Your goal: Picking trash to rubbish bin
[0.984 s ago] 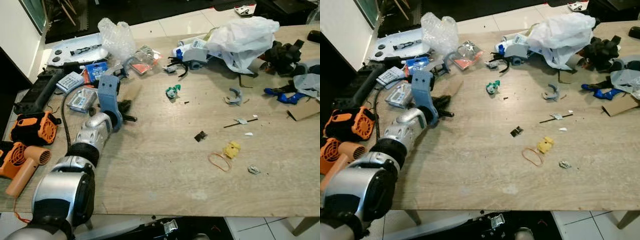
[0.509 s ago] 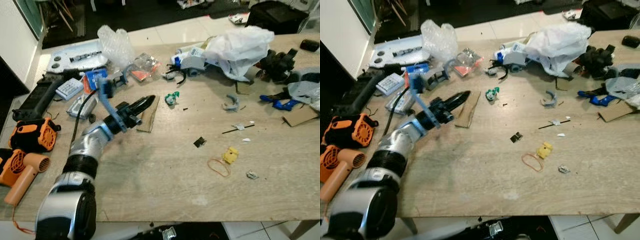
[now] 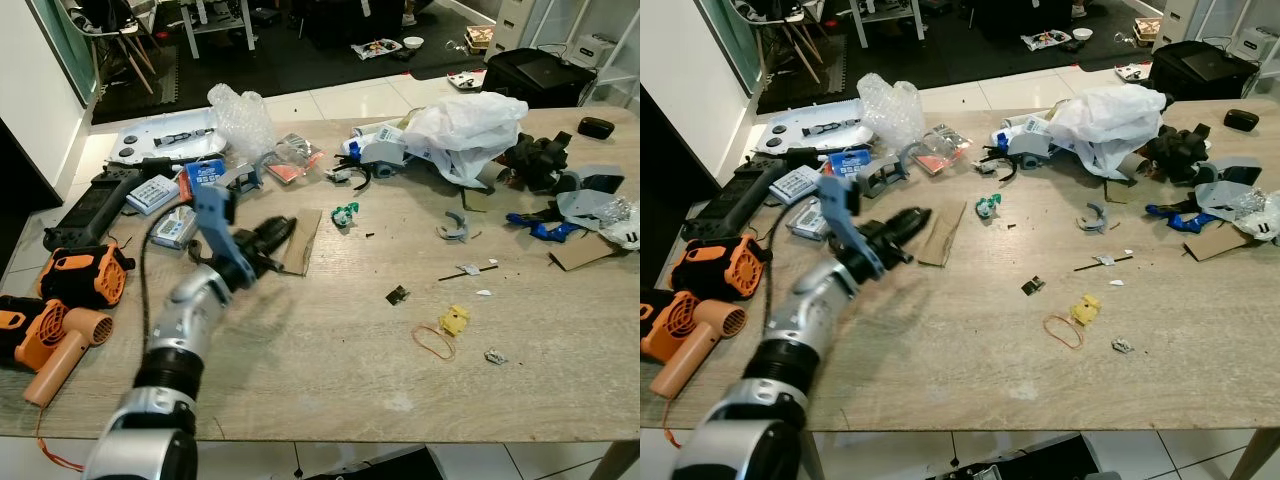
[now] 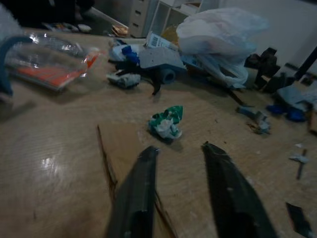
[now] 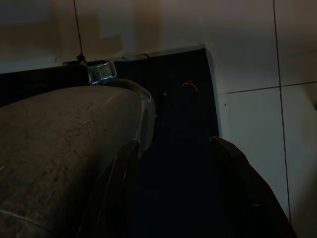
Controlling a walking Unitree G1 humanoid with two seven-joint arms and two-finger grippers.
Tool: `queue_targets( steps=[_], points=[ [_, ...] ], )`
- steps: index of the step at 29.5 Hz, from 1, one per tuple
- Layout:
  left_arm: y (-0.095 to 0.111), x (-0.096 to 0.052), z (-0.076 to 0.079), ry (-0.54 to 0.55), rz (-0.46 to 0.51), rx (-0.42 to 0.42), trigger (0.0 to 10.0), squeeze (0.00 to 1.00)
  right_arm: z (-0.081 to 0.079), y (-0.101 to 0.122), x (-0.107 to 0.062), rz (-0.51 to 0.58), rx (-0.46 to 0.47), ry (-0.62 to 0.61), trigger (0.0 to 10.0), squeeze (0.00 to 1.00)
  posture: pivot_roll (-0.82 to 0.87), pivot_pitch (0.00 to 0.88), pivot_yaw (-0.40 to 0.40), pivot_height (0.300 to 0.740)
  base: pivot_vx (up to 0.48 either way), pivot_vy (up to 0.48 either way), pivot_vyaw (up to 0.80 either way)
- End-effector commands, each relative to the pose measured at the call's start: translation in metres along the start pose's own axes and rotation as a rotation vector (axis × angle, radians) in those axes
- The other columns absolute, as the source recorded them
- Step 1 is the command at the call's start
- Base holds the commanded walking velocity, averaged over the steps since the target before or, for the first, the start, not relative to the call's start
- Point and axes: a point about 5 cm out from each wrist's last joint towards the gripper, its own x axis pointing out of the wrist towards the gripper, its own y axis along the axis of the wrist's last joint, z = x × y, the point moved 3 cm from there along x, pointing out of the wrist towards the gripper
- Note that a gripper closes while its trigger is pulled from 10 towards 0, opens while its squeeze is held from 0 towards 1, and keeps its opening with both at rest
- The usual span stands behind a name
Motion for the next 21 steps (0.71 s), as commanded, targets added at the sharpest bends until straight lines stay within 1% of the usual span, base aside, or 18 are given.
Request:
queue_targets(
  steps=[1,4,5,6,9,14,19,21],
  points=[
    [-0.01,0.0,0.003,0.017,-0.026,0.025,10.0,1.0,-0.003,-0.017,-0.003,-0.044,0.005,0.006,10.0,0.0,-0.24,0.21,0.105,0.74,0.0,0.0,0.0],
    [-0.018,0.008,0.005,0.086,-0.057,0.089,10.0,1.0,-0.003,-0.03,-0.006,-0.065,0.016,0.003,10.0,0.0,-0.27,0.242,0.117,0.74,0.0,0.0,0.0],
    [-0.018,0.008,0.005,0.086,-0.057,0.089,10.0,1.0,-0.003,-0.03,-0.006,-0.065,0.016,0.003,10.0,0.0,-0.27,0.242,0.117,0.74,0.0,0.0,0.0],
    [-0.02,0.01,0.006,0.104,-0.063,0.108,10.0,1.0,-0.003,-0.033,-0.007,-0.071,0.019,0.001,10.0,0.0,-0.27,0.242,0.117,0.74,0.0,0.0,0.0],
    [-0.028,0.019,0.009,0.155,-0.118,0.171,10.0,1.0,0.0,-0.048,-0.012,-0.095,0.031,-0.01,10.0,0.0,-0.31,0.282,0.131,0.74,0.0,0.0,0.0],
    [-0.035,0.026,0.012,0.19,-0.184,0.225,10.0,1.0,0.003,-0.06,-0.017,-0.109,0.047,-0.025,10.0,0.0,-0.33,0.307,0.142,0.74,0.0,0.0,0.0],
    [-0.038,0.03,0.013,0.202,-0.207,0.236,10.0,1.0,0.004,-0.066,-0.019,-0.113,0.057,-0.031,10.0,0.0,-0.35,0.319,0.148,0.74,0.0,0.0,0.0],
    [-0.041,0.032,0.013,0.213,-0.235,0.25,10.0,1.0,0.003,-0.07,-0.02,-0.116,0.059,-0.033,10.0,0.0,-0.36,0.334,0.153,0.74,0.0,0.0,0.0]
  ],
)
